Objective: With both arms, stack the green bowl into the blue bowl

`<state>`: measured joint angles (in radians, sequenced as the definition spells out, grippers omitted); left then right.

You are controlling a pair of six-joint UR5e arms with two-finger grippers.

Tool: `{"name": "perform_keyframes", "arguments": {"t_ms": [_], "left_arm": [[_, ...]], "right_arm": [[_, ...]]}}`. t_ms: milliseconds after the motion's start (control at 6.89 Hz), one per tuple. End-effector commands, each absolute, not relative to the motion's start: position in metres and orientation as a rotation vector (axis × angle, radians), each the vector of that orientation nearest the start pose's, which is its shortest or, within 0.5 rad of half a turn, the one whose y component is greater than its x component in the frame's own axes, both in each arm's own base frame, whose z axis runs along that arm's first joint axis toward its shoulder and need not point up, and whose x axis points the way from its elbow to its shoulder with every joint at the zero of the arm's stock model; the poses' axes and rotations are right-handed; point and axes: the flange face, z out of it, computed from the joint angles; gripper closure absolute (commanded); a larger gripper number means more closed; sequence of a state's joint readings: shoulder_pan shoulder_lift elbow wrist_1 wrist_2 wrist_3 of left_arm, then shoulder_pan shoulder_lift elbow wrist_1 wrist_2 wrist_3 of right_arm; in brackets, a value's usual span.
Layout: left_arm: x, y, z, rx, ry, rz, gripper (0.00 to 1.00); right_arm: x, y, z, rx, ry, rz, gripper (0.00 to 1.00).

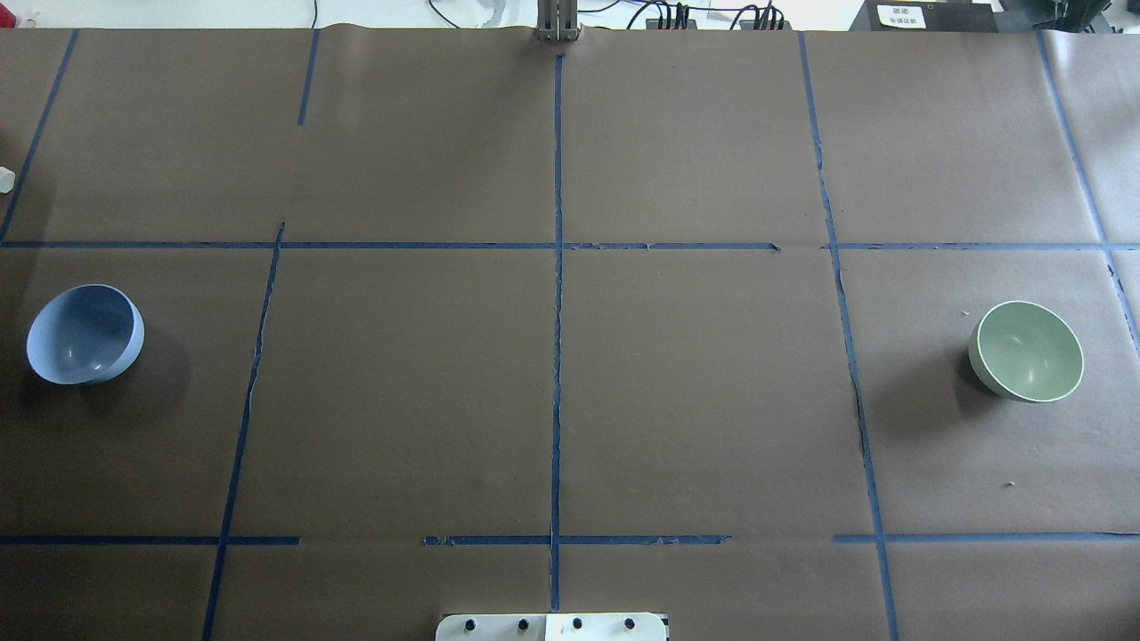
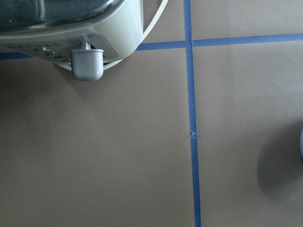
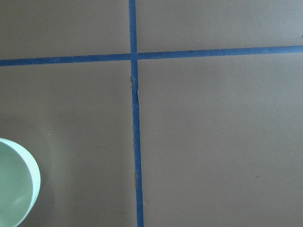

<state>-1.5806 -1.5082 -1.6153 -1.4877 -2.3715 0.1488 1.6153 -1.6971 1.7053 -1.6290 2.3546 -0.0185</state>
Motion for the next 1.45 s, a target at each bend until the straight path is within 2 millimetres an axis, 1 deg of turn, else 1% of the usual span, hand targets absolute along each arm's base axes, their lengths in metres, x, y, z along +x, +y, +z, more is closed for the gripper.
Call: {"name": "perform_keyframes", "arguments": {"t_ms": [0, 435, 870, 1015, 1160, 1305], "left_arm": [[-0.066, -0.457, 0.674, -0.034, 0.805, 0.091, 0.0], [-0.066, -0.457, 0.676, -0.034, 0.804, 0.091, 0.0], [-0.066, -0.457, 0.678, -0.039, 0.804, 0.088, 0.0], [-0.066, -0.458, 0.677, -0.038, 0.805, 0.081, 0.0], [-0.062, -0.46, 0.671, -0.036, 0.813, 0.075, 0.0], [-0.028, -0.47, 0.645, -0.03, 0.881, 0.031, 0.0]], "right_arm": [[0.082, -0.432, 0.653, -0.019, -0.788, 0.045, 0.0], [0.082, -0.432, 0.656, -0.023, -0.789, 0.047, 0.0], [0.081, -0.433, 0.653, -0.019, -0.8, 0.045, 0.0], [0.081, -0.433, 0.652, -0.015, -0.8, 0.043, 0.0], [0.081, -0.437, 0.648, -0.006, -0.8, 0.039, 0.0], [0.081, -0.438, 0.642, 0.003, -0.799, 0.036, 0.0]]}}
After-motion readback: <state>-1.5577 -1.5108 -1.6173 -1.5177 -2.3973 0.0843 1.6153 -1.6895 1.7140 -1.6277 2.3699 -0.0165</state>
